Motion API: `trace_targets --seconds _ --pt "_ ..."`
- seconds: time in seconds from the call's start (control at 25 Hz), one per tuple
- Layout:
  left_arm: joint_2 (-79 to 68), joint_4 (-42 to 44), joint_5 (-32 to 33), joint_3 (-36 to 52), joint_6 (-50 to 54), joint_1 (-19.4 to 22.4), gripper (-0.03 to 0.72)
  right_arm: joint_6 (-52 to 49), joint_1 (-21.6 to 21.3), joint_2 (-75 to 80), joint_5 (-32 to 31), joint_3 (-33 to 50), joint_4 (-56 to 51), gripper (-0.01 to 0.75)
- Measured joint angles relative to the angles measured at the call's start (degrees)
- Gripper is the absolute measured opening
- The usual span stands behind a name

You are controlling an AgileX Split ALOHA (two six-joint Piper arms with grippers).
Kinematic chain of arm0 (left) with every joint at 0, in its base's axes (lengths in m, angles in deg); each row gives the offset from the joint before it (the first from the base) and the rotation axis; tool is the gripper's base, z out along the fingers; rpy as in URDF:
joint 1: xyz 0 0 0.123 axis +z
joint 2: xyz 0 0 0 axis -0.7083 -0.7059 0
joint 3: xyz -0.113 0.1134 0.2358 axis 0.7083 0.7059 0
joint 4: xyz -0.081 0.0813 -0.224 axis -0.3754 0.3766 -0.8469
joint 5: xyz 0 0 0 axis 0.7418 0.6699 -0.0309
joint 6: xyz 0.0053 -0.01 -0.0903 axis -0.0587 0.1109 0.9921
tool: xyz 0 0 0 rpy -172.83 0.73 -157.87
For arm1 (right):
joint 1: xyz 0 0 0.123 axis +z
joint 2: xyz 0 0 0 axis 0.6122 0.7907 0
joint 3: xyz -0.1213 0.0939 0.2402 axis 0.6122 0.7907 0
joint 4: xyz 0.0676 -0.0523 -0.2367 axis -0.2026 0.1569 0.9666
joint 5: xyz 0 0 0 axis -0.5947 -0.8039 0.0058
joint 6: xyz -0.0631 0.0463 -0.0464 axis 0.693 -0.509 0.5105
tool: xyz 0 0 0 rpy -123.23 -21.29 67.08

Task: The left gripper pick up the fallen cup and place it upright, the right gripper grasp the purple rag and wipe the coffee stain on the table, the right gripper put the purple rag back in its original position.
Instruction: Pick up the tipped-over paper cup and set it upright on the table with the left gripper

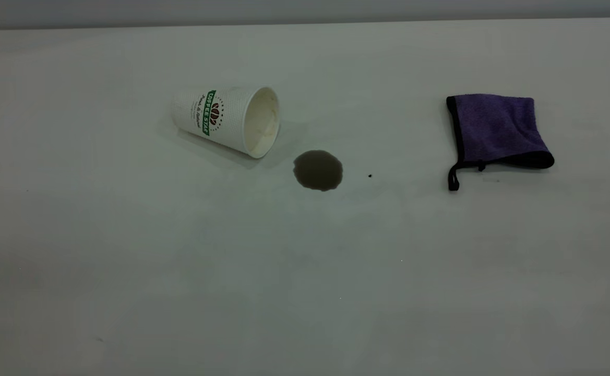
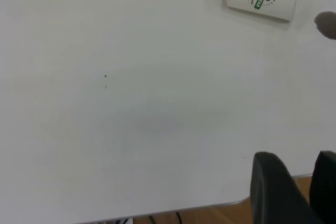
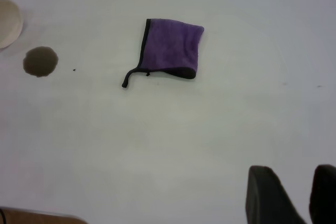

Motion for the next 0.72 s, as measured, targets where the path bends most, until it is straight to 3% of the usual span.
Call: trace_targets --seconds 0.4,0.56,0.72 --pt "-1.7 2.0 0.2 -1.2 0.3 0.0 0.241 0.0 0.0 0.0 0.0 0.0 0.0 0.238" --pt "-13.5 6.1 -0.5 -7.4 1.5 0.0 0.241 0.0 0.0 0.0 0.0 0.0 0.0 0.238" --pt "-29.4 9.1 -5.5 -14.4 1.5 0.0 0.263 0.0 0.0 0.0 0.0 0.0 0.0 0.238"
